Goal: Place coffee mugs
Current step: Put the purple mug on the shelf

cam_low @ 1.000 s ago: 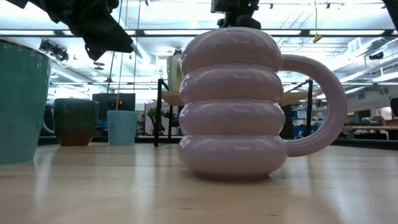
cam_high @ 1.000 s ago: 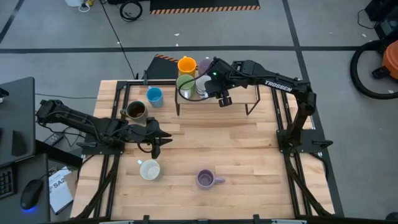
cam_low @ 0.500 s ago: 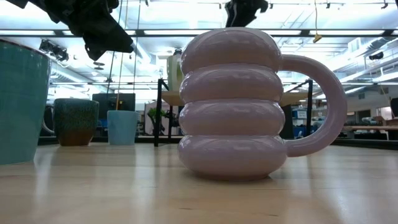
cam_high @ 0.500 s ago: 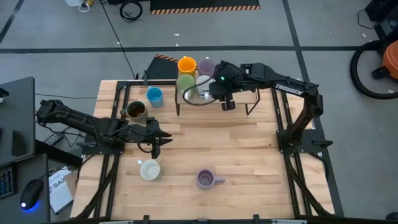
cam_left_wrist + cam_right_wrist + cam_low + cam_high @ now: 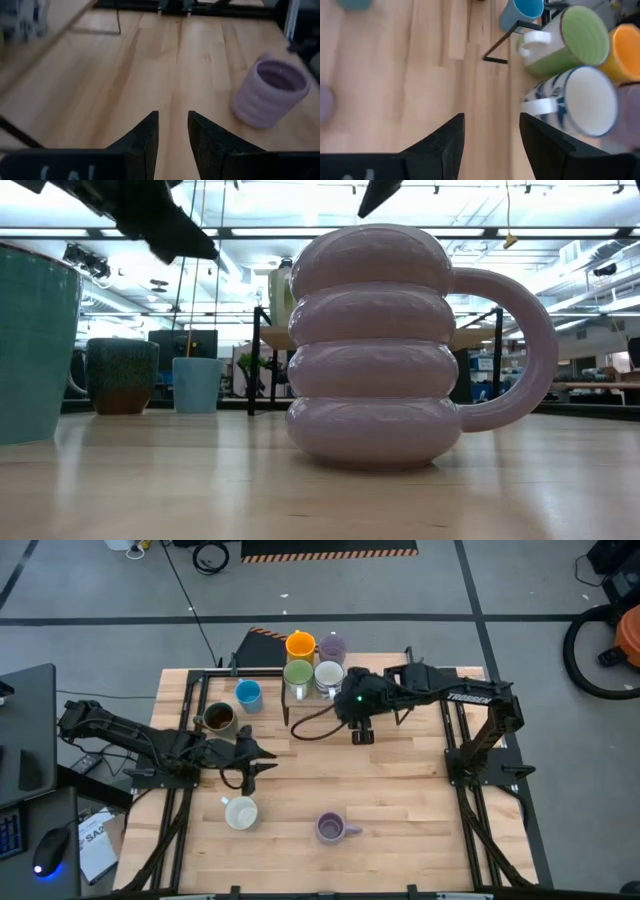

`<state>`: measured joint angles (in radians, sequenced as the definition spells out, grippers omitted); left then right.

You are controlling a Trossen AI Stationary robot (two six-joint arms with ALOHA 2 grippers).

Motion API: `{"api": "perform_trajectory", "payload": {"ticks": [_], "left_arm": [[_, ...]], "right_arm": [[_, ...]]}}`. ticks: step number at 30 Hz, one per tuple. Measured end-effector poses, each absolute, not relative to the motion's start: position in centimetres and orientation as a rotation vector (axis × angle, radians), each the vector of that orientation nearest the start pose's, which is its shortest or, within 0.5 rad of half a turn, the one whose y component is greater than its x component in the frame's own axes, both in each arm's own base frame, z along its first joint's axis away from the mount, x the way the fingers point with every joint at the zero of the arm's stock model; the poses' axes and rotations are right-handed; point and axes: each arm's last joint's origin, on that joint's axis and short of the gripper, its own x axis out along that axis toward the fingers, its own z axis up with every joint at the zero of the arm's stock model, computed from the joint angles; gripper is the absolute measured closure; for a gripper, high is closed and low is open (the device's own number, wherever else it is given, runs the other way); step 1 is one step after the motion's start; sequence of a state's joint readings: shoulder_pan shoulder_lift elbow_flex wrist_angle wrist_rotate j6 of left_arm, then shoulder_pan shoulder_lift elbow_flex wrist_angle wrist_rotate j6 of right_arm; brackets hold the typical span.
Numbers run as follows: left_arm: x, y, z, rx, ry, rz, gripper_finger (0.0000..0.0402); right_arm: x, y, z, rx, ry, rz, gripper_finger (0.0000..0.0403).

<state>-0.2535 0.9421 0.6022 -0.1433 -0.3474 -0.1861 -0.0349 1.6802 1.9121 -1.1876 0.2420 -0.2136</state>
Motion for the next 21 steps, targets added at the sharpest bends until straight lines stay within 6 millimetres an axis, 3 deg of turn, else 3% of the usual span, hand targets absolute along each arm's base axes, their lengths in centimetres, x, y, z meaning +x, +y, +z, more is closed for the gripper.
{"api": "perform_trajectory", "payload": {"ticks": [7, 15, 21], "left_arm": [[19.7, -3.9, 25.0, 0.266, 0.448, 0.133, 0.0292], [19.6, -3.9, 24.9, 0.241, 0.450, 0.166, 0.0292], [19.5, -4.3, 24.9, 0.203, 0.449, 0.110, 0.0292]], "right_arm": [[33.8, 0.7, 39.0, -0.002, 0.902, -0.250, 0.0208], [36.0, 6.3, 35.7, 0.183, 0.829, -0.245, 0.0208], [36.9, 11.1, 32.9, 0.241, 0.881, -0.225, 0.0208]]}}
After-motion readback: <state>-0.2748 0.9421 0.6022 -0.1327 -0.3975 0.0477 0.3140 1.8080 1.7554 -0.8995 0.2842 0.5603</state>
